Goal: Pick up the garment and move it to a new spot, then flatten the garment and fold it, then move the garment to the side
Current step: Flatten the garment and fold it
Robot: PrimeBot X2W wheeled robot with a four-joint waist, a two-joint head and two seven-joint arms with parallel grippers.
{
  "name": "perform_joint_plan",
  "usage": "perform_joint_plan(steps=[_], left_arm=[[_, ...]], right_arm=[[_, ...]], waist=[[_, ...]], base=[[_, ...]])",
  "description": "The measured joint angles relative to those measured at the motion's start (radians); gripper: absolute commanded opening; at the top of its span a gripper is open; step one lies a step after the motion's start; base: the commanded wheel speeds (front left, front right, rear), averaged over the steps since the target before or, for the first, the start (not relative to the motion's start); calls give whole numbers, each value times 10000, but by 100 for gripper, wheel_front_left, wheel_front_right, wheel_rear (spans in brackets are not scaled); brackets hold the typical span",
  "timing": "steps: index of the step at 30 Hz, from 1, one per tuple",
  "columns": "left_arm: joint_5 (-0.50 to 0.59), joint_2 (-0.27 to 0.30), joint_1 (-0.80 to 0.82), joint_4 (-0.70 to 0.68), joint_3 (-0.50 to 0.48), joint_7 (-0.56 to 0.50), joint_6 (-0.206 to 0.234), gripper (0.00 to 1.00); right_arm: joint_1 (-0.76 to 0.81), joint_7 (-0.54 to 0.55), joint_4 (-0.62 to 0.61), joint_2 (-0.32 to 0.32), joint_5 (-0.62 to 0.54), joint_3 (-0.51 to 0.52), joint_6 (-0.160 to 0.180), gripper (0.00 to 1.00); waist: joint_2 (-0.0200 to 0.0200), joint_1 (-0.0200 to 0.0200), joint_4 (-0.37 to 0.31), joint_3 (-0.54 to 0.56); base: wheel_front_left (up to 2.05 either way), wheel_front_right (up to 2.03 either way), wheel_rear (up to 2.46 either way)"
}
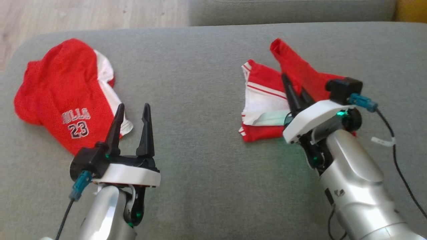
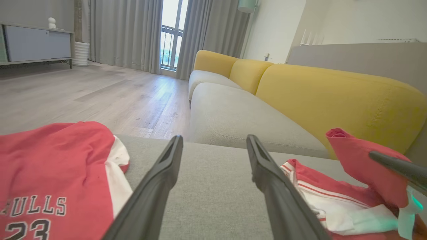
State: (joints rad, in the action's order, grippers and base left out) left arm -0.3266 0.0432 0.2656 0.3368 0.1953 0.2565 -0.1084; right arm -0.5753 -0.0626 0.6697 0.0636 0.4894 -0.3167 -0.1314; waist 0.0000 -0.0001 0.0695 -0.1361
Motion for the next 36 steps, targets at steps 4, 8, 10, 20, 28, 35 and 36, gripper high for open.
perform_joint_plan(steps=[4,8,10,20,28,35,36], left_arm=[[-50,0,3,6,79,2,40,100],[-107,0,5,44,79,2,128,100],[-169,0,5,58,46,0,127,100],[-77,0,4,-151,-291,2,113,100],[-63,0,5,-650,-280,2,119,100],[0,0,3,-876,-284,2,174,100],[25,0,-14,-876,-286,2,173,100]], right_arm=[[-70,-81,447,4,245,-571,0,0],[-101,-205,861,10,650,-1116,0,52],[-102,-251,918,21,1097,-1530,0,100],[-672,-1239,1074,10,1555,-2092,0,100],[-1034,-1787,1068,489,-713,-190,0,100],[429,-1883,-583,1078,-1952,2057,0,100],[1073,-1883,-1074,1011,-2230,2587,0,100]], waist=[[0,1,328,-163],[0,1,604,-296],[0,2,686,-337],[0,1,194,-225],[0,1,-646,-90],[0,1,-1206,-90],[0,1,-1323,-96]], base=[[0,0,0],[0,0,0],[0,0,0],[0,0,0],[0,0,0],[0,0,0],[0,0,0]])
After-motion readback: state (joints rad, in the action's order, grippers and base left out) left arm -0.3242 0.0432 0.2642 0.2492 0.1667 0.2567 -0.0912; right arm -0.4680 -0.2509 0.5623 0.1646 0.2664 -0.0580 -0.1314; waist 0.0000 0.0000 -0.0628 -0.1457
